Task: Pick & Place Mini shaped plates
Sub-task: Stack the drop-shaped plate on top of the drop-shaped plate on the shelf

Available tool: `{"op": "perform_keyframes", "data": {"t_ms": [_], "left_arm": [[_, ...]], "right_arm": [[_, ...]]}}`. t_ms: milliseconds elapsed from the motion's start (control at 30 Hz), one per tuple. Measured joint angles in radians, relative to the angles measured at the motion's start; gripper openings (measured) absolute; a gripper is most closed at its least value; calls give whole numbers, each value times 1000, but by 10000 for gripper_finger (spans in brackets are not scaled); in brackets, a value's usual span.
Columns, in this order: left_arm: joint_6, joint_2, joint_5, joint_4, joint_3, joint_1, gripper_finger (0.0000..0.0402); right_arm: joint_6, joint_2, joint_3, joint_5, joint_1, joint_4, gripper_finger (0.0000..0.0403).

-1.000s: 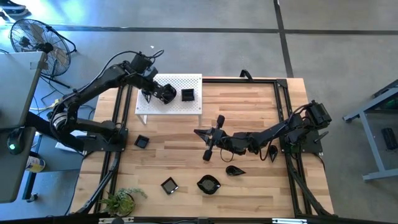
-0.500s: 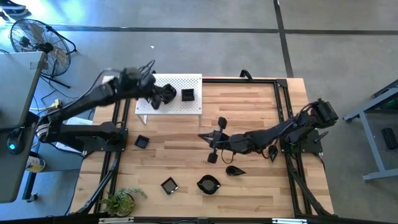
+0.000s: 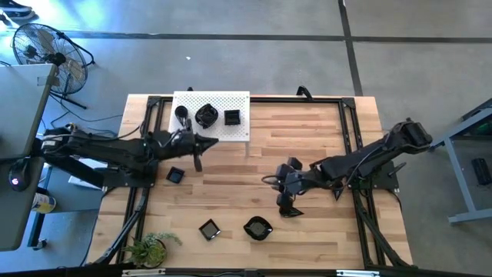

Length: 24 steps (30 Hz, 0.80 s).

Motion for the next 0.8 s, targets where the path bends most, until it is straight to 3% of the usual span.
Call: {"op": "perform_keyframes", "data": {"t_ms": [167, 267, 433, 800], "left_arm": [[77, -1, -31, 15, -6, -60, 0], [99, 0, -32, 13, -6, -75, 0], [106, 0, -19, 12, -6, -74, 0], [106, 0, -15, -4, -6, -73, 0]], "right_arm": [[133, 0, 0, -143, 41, -141, 138], [190, 0, 0, -241, 56, -243, 152], [232, 27, -15, -359, 53, -346, 145], [199, 147, -91, -514, 1, -184, 125]]}}
